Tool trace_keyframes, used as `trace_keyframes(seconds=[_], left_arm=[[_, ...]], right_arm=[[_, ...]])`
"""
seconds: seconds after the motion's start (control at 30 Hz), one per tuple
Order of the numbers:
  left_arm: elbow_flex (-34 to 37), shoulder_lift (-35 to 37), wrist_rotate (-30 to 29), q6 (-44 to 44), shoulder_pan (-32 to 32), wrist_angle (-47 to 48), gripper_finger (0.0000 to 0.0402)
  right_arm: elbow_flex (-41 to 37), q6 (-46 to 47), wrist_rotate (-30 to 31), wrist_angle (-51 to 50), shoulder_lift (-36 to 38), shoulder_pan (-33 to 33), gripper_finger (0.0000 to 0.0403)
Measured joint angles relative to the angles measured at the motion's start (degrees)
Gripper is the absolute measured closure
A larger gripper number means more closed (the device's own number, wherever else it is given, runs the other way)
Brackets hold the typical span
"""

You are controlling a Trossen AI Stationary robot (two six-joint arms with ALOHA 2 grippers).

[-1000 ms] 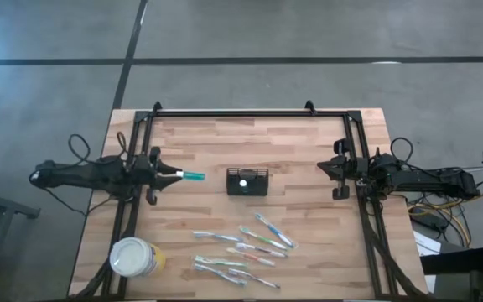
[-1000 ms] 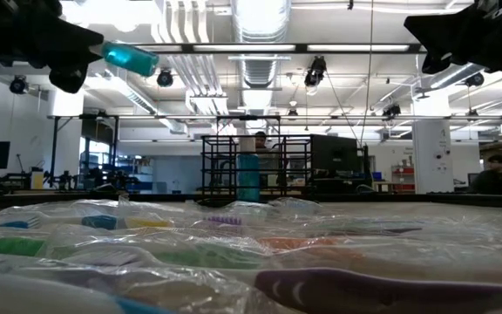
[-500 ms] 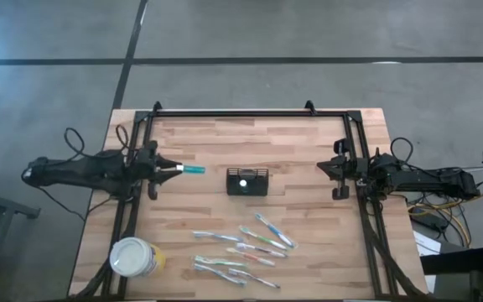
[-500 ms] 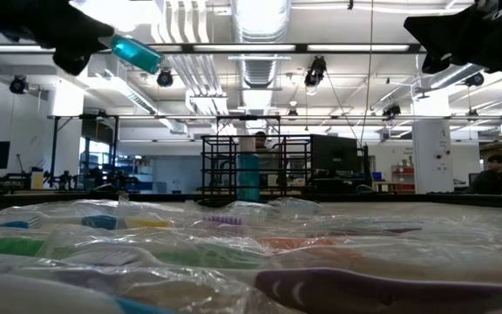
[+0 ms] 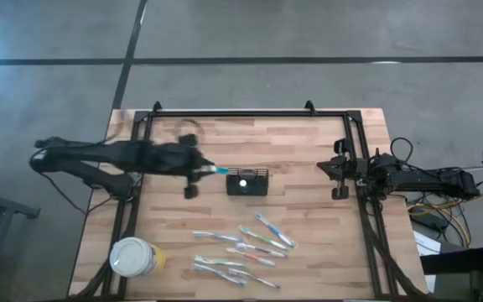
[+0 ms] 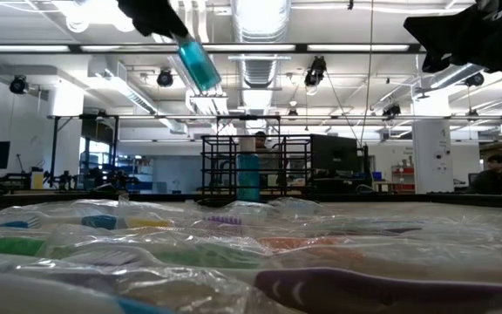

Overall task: Pick & Place toothbrushing station
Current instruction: Put the mouthwash into the wire organizer

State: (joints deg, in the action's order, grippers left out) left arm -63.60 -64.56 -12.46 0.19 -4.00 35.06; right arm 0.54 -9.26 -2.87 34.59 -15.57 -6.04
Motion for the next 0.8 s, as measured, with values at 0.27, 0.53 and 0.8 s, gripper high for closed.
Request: trace_keyframes(seconds=[0.27, 0.53, 0.8], left_arm=[[-16.8, -19.0, 3.7, 4.7, 1.1, 6.1, 0.0303], [-32.1, -31.8, 7.0, 7.8, 2.9, 13.1, 0.0303], [-39.4, -39.4, 7.9, 8.7, 4.8, 20.4, 0.0303]], right_arm=[[0.0, -0.8, 0.0, -0.2, 0.0, 0.0, 0.0394], [0.0, -1.5, 0.0, -0.9, 0.0, 0.0, 0.0394], [0.0, -2.6, 0.0, -1.4, 0.0, 0.0, 0.0394]])
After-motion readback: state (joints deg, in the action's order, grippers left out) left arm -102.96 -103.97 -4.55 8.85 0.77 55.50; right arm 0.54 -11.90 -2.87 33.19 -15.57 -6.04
